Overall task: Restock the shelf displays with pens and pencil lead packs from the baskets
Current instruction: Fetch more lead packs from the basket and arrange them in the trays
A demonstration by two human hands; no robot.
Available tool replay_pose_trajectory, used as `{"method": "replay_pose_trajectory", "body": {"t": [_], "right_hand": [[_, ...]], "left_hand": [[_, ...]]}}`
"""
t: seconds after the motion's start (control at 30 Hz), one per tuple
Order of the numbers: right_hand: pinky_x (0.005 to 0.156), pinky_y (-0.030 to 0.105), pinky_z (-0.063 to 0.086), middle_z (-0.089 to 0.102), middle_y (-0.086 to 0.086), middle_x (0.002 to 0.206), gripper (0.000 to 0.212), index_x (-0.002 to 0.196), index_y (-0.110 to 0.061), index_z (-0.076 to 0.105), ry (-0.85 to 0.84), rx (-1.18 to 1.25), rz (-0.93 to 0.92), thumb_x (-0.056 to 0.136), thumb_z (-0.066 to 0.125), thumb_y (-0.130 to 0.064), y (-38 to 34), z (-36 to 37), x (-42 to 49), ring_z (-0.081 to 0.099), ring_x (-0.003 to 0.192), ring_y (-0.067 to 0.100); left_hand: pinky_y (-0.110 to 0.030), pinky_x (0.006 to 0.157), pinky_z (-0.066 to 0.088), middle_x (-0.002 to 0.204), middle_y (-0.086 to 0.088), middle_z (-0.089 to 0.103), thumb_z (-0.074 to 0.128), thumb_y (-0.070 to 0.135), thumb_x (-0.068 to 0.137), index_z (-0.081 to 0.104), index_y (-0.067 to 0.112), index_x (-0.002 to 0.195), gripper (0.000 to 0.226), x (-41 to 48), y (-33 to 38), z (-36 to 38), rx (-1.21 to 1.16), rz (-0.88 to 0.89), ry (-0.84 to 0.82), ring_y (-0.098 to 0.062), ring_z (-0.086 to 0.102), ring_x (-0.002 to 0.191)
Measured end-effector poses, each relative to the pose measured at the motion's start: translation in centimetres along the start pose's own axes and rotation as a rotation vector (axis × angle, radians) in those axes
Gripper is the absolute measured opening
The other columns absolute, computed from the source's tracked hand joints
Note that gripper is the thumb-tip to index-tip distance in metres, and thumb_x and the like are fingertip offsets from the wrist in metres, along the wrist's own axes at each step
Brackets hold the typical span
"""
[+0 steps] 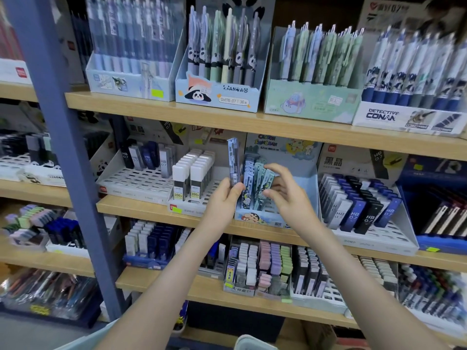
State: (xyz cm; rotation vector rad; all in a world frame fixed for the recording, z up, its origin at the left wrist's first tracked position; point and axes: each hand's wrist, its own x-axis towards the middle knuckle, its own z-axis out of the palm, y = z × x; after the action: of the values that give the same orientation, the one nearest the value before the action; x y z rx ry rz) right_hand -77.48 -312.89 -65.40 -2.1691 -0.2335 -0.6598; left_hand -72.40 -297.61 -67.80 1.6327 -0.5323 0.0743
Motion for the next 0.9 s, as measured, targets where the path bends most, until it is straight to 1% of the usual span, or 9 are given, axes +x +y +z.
{"method": "replay_pose_trajectory", "body": {"t": [0.07,0.2,0.3,0.47,0.57,0.63,0.77,0.83,0.9], "right_hand": [[0.075,0.014,0.046,0.054,0.000,0.087,0.059,0.115,-0.057,0.036,0.020,0.016,0.004,0.093,0.054,-0.006,0.1,0.1,0.0,0.062,0.091,0.011],[0.070,0.010,0.045,0.050,-0.008,0.080,0.060,0.118,-0.058,0.038,0.038,0.032,-0.009,0.093,0.054,-0.005,0.4,0.0,-0.1,0.062,0.088,0.010],[0.072,0.011,0.043,0.046,-0.014,0.076,0.059,0.123,-0.055,0.039,0.026,0.009,-0.015,0.094,0.053,-0.005,0.2,0.1,0.0,0.057,0.077,-0.001],[0.062,0.017,0.038,0.052,0.009,0.077,0.068,0.123,-0.069,0.029,-0.017,-0.118,-0.061,0.097,0.047,-0.009,0.4,0.2,0.3,0.054,0.073,0.023],[0.071,0.025,0.039,0.051,0.004,0.087,0.058,0.138,-0.045,0.035,-0.074,-0.277,-0.099,0.095,0.050,-0.009,1.1,1.0,0.8,0.045,0.081,0.017],[0.078,0.024,0.028,0.043,-0.004,0.093,0.054,0.141,-0.033,0.038,-0.044,-0.375,-0.157,0.094,0.052,-0.009,1.5,1.5,0.8,0.032,0.091,0.008],[0.092,0.026,0.022,0.035,-0.003,0.114,0.052,0.139,-0.036,0.040,0.058,-0.453,-0.110,0.094,0.054,-0.015,1.9,1.5,0.6,0.025,0.108,0.011],[0.099,0.032,0.025,0.036,0.004,0.127,0.053,0.140,-0.037,0.038,0.051,-0.435,-0.066,0.094,0.054,-0.017,2.1,1.3,0.5,0.025,0.119,0.017],[0.103,0.037,0.026,0.035,0.005,0.135,0.054,0.141,-0.040,0.034,0.017,-0.415,-0.046,0.095,0.053,-0.020,2.2,1.1,0.3,0.024,0.124,0.019]], "left_hand": [[-0.037,0.081,0.045,0.092,-0.008,0.062,0.044,0.029,0.101,0.051,0.015,0.087,0.021,0.0,0.0,0.0,-0.015,-0.003,-0.011,-0.020,0.059,0.087],[-0.036,0.075,0.043,0.082,0.002,0.058,0.044,0.026,0.101,0.048,0.017,0.081,0.022,0.0,0.0,0.1,-0.020,0.016,0.018,-0.012,0.053,0.077],[-0.033,0.064,0.035,0.069,0.005,0.045,0.045,0.025,0.101,0.041,0.020,0.074,0.028,-0.1,-0.1,0.1,-0.015,0.035,0.029,-0.009,0.042,0.064],[-0.021,0.052,0.026,0.064,0.007,0.032,0.045,0.023,0.100,0.031,0.020,0.069,0.035,-0.6,-0.1,0.1,0.054,0.053,0.044,-0.002,0.031,0.053],[-0.019,0.052,0.025,0.063,0.008,0.030,0.046,0.022,0.100,0.030,0.020,0.068,0.035,-0.9,0.0,0.1,0.051,0.046,0.042,0.000,0.031,0.051],[-0.020,0.053,0.025,0.063,0.008,0.028,0.046,0.022,0.100,0.029,0.020,0.068,0.035,-0.9,-0.2,0.0,0.045,0.037,0.042,0.000,0.030,0.050],[-0.025,0.061,0.030,0.067,0.007,0.034,0.046,0.024,0.100,0.033,0.020,0.071,0.032,-1.0,-0.3,-0.1,0.017,0.017,0.000,-0.004,0.035,0.060],[-0.020,0.057,0.029,0.064,0.008,0.034,0.047,0.023,0.100,0.034,0.020,0.071,0.032,-1.1,-0.4,-0.2,0.034,0.018,-0.002,0.002,0.035,0.054],[-0.020,0.062,0.040,0.070,0.001,0.050,0.047,0.025,0.100,0.044,0.016,0.078,0.024,-1.2,-0.5,-0.3,0.043,0.017,-0.015,0.002,0.049,0.062]]}}
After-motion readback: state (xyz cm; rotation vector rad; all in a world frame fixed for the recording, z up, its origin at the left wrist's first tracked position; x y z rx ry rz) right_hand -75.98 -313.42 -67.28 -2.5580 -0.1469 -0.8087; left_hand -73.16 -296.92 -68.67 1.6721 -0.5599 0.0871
